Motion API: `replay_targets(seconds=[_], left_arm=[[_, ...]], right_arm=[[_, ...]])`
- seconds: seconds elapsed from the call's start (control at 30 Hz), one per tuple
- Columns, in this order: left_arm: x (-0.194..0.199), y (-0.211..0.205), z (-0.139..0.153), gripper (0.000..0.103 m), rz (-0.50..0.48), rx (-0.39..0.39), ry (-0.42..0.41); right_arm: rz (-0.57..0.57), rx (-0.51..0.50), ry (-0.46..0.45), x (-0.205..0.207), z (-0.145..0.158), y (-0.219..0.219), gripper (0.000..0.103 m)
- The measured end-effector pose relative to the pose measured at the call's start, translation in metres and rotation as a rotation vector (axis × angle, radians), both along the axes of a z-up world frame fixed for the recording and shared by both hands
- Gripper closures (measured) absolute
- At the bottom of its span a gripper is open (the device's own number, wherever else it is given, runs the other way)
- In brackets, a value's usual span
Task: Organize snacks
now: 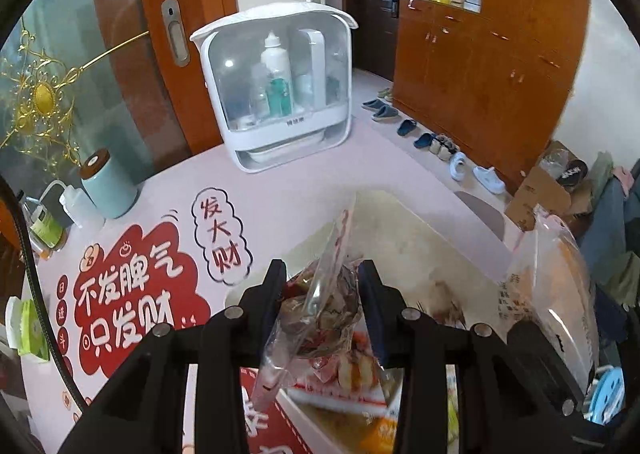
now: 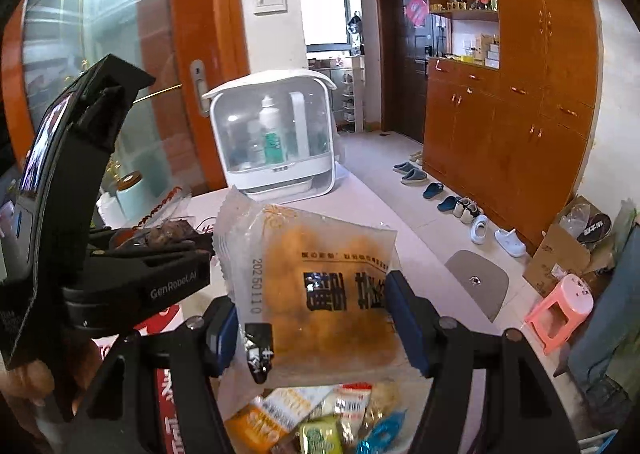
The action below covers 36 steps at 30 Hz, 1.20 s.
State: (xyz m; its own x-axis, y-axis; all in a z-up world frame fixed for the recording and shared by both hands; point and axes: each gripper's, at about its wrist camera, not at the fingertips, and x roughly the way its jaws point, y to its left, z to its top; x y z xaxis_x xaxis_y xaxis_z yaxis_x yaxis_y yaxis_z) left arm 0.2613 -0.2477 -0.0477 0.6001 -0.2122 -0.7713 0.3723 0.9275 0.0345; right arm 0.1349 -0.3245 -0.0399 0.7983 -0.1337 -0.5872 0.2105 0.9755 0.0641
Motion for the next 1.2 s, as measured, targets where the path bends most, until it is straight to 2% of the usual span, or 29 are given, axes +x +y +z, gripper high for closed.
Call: replay_targets(seconds=[0.1, 0.23, 0.27, 0.3, 0.37, 0.7, 0.9, 1.2], left_arm=[[0.013, -0.005, -0.004, 0.067, 0.014, 0.022, 0.005], [0.021, -0.012, -0.011, 0.065, 0.008, 0.05, 0.008], [0.022, -0.014, -0.012, 0.055, 0.01, 0.062, 0.003], [0.023, -0.015, -0.014, 0.033, 0.015, 0.073, 0.001], [0.022, -0.015, -0.014, 0.011, 0.031, 0.076, -0.021], [0.008, -0.006, -0.015, 0.01, 0.036, 0.095, -0.025], [-0.01, 0.019, -0.011, 0.01, 0.068, 0.048, 0.005], [-0.059, 0.066, 0.002, 0.01, 0.146, 0.008, -0.015]], right_arm=[[-0.011, -0.007, 0.02, 0.014, -0.009, -0.006, 0.035], [-0.013, -0.023, 0.1, 0.036, -0.033, -0.011, 0.03], [-0.007, -0.02, 0.121, 0.04, -0.038, -0.012, 0.031], [0.004, -0.017, 0.132, 0.044, -0.043, -0.012, 0.031], [0.018, -0.026, 0.137, 0.049, -0.048, -0.012, 0.03], [0.071, -0.007, 0.16, 0.048, -0.053, 0.005, 0.028], [0.11, 0.012, 0.17, 0.037, -0.053, 0.021, 0.028], [0.138, 0.028, 0.163, 0.011, -0.043, 0.041, 0.028]])
